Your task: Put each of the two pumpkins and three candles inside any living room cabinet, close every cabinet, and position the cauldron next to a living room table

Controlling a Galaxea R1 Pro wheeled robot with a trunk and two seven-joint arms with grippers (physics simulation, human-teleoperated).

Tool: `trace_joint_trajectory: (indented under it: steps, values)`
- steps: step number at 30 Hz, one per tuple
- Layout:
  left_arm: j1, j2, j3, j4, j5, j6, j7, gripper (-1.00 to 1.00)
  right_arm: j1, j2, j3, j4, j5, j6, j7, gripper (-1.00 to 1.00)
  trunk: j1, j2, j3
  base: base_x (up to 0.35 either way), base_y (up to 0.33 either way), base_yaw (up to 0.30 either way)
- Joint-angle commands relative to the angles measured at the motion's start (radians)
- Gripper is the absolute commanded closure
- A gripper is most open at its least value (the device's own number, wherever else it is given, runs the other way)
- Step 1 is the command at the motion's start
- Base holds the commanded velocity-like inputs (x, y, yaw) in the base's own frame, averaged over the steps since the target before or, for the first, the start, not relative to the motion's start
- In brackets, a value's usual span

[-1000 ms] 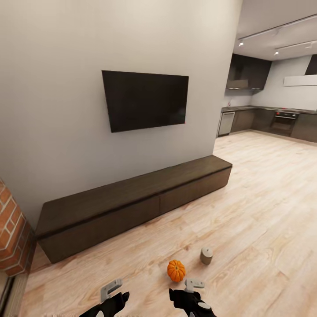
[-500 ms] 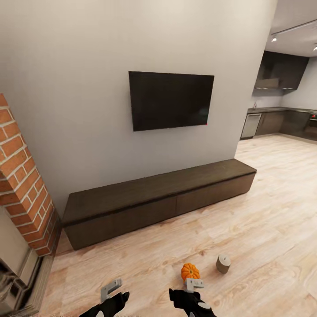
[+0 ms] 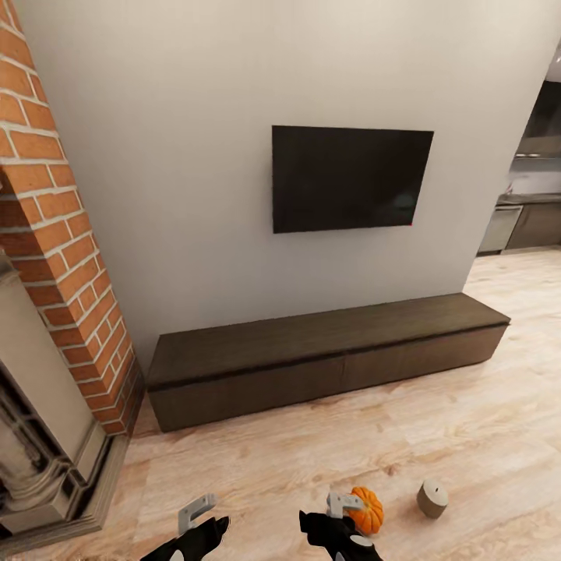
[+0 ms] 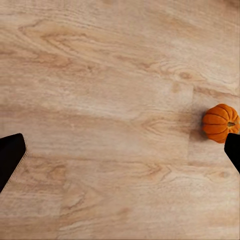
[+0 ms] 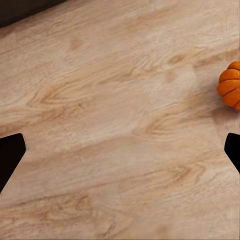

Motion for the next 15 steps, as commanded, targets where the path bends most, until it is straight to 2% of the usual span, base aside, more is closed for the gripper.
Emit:
trace_joint_trajectory:
  steps: [1,8,15]
  values:
    - [0.000,0.000,0.002,-0.001,0.008,0.006,-0.002,-1.00,0.000,0.000,0.004,-0.002,-0.008,0.004,-0.005,-1.00,0.000,0.000,-0.001,0.149,-0.005,0.289]
    - [0.000,0.000,0.003,-0.001,0.008,0.006,-0.002,-1.00,-0.001,0.000,0.004,-0.002,-0.008,0.002,-0.005,-1.00,0.000,0.000,-0.001,0.149,-0.001,0.288]
    - [0.000,0.000,0.003,-0.001,0.008,0.006,-0.002,-1.00,0.004,0.000,0.004,-0.006,-0.006,0.000,-0.003,-1.00,0.000,0.000,-0.001,0.149,0.097,0.067]
